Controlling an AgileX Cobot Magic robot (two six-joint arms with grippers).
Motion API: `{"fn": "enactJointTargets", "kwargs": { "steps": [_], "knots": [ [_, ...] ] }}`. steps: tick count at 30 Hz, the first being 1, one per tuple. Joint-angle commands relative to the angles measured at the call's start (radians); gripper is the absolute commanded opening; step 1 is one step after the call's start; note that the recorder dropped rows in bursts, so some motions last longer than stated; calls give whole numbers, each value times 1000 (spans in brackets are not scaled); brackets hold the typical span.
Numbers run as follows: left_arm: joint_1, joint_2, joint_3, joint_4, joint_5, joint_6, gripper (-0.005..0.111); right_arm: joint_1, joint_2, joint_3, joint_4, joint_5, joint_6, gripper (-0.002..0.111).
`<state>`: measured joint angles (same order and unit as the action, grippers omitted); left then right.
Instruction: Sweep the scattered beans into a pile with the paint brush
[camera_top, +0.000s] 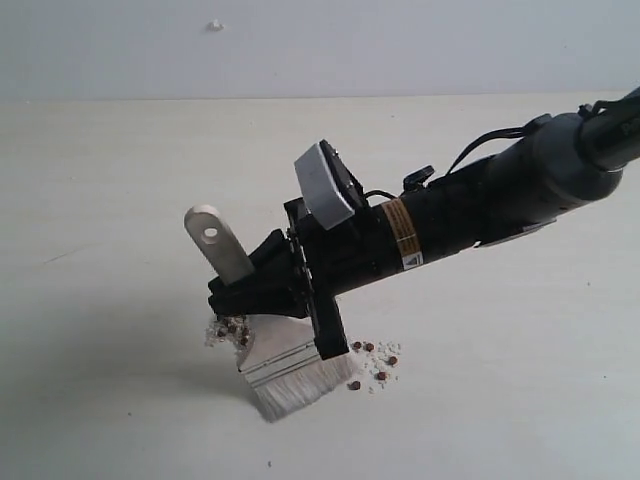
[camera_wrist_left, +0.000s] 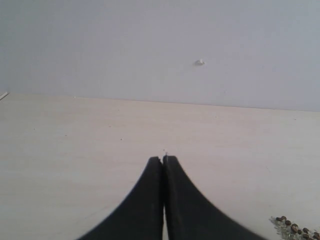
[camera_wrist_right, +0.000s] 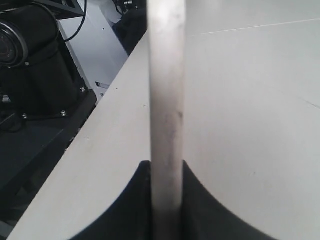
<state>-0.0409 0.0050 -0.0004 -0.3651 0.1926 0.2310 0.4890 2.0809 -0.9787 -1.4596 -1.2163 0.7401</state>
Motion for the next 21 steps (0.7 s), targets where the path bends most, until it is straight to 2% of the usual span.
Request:
{"fn": "enactJointTargets", "kwargs": {
  "steps": [1,11,21],
  "knots": [
    [-7,-5,0,-8,3,1,0,-7,72,-94,2,-5,15,0],
    [-7,-5,0,-8,3,1,0,-7,115,-245,-14,-5,107,0],
    [-7,-5,0,-8,3,1,0,-7,23,-286,-135,-5,405,0]
  ]
}}
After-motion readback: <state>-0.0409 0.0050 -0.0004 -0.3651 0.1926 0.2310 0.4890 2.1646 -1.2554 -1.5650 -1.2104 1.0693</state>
